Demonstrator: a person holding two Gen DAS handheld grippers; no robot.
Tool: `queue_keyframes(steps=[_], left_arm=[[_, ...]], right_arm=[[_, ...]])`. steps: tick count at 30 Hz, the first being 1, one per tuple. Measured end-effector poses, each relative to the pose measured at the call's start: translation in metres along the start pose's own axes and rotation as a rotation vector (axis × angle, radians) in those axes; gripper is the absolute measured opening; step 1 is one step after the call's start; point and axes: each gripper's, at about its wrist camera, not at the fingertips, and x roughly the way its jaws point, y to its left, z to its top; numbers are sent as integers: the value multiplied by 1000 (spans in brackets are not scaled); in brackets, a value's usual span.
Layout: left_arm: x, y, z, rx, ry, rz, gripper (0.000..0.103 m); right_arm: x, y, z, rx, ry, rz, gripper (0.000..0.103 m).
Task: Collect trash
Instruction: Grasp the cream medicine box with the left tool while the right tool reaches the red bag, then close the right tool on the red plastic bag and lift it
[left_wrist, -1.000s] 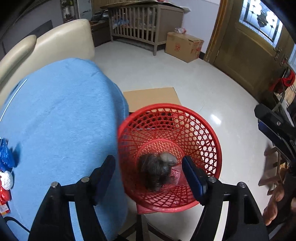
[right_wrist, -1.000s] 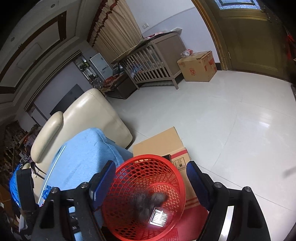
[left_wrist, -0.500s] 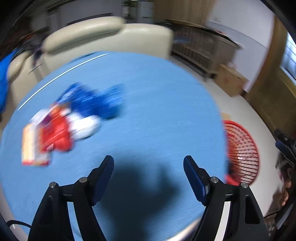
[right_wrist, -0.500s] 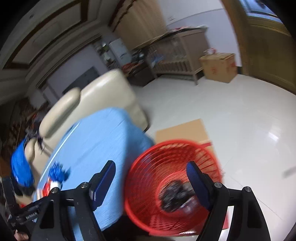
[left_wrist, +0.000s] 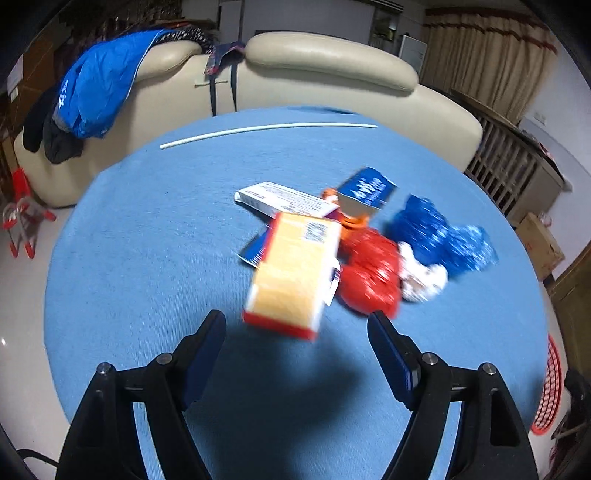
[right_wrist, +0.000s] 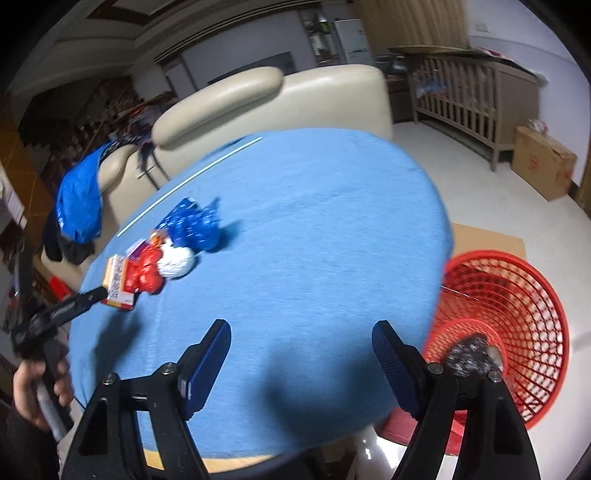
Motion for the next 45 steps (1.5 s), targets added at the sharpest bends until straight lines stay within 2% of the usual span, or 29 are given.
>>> queue_keyframes(steps=[7, 8, 9, 10, 12, 17, 21, 24, 27, 31, 32, 36, 39, 45], left_arm=[[33, -2, 9, 27, 38, -9, 79], [37, -3, 11, 27, 39, -10, 76], [38, -3, 12, 31, 33, -9, 67], [38, -2, 12, 35, 37, -4, 49], [37, 3, 12, 19, 36, -12, 49], [14, 16, -3, 18, -5, 28, 49], [-2, 38, -19, -34, -6, 55, 49], [-6, 51, -24, -66, -9, 60, 49], [-10, 60, -27, -72, -16, 67, 49], [-9, 64, -28, -86, -15, 54, 49], [-9, 64, -28, -88, -13, 48, 49], [-8, 58, -27, -68, -13, 39, 49], [-9, 53, -28, -59, -13, 36, 49], [-19, 42, -29, -45, -26, 40, 49]], right_arm=[[18, 35, 9, -70, 34, 8, 82], [21, 41, 11, -81, 37, 12, 82], [24, 46, 13, -94, 39, 16, 82], [25, 50, 15, -101, 40, 18, 82], [31, 62, 21, -123, 42, 31, 82], [50, 100, 36, -163, 54, 90, 82], [81, 146, 41, -194, 121, 198, 82], [114, 178, 41, -165, 212, 323, 81], [144, 196, 45, -128, 243, 302, 79], [172, 205, 53, -93, 264, 251, 55], [178, 208, 54, -94, 272, 244, 53], [197, 218, 55, -100, 293, 238, 51], [199, 221, 57, -107, 300, 264, 45], [171, 199, 52, -80, 284, 347, 44]])
